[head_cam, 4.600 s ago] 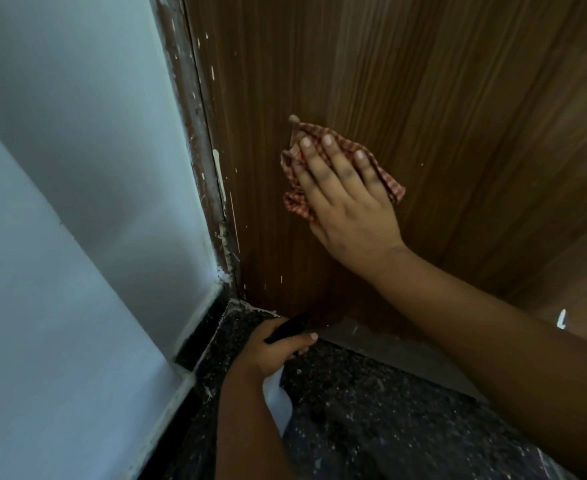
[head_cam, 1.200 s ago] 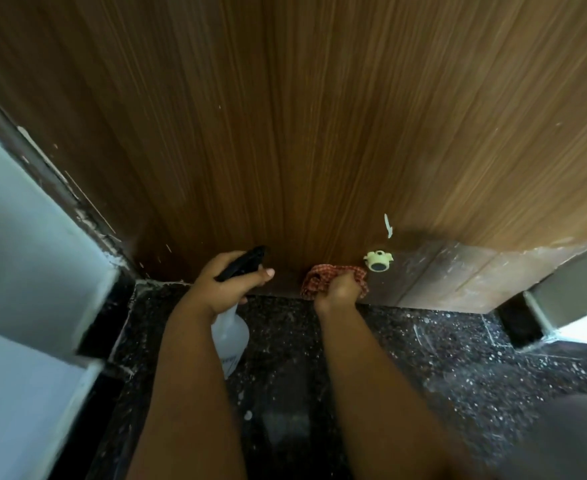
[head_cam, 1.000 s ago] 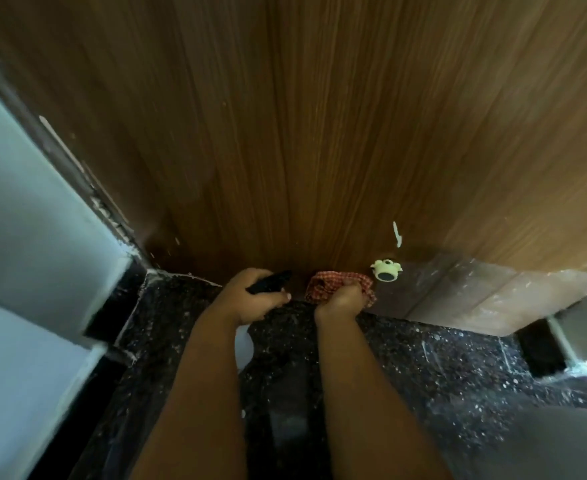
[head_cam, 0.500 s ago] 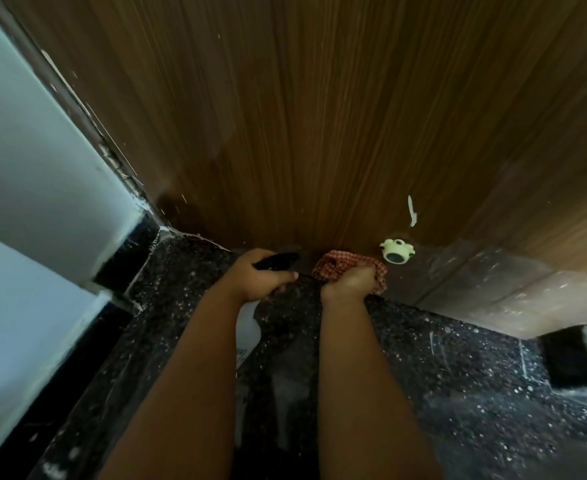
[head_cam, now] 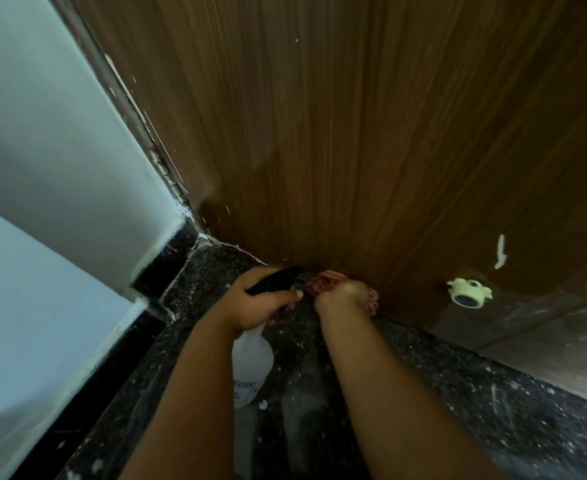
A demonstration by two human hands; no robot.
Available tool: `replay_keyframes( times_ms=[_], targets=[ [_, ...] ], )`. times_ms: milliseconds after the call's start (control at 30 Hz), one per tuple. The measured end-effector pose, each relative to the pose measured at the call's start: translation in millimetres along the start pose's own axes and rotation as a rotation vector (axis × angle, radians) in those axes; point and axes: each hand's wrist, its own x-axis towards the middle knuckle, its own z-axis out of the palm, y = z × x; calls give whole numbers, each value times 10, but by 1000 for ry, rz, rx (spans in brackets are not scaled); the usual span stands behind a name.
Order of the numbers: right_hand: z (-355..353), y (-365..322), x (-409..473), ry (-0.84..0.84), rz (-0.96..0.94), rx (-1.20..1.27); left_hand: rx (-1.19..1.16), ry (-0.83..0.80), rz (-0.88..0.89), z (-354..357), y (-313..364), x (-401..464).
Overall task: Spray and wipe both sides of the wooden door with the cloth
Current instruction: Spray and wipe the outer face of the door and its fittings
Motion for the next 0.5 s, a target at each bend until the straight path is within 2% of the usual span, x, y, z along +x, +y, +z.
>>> replay_keyframes(
  times_ms=[100,167,333,400,500],
  targets=[
    [158,301,-87,-15,-25,-98,-17,63,-12,-93,-101,-96],
    [250,471,-173,-184,12,-232,-56,112,-50,-143,-159,-194],
    [354,659,-192,-444,183,-257,-56,184,-134,-186,-203,-319],
    [239,578,-185,-468,219,-298,-55,221,-130,-169,-181,-341],
    [103,429,-173,-463,236,-228,-57,213,-117,-109,-137,-357]
  ],
)
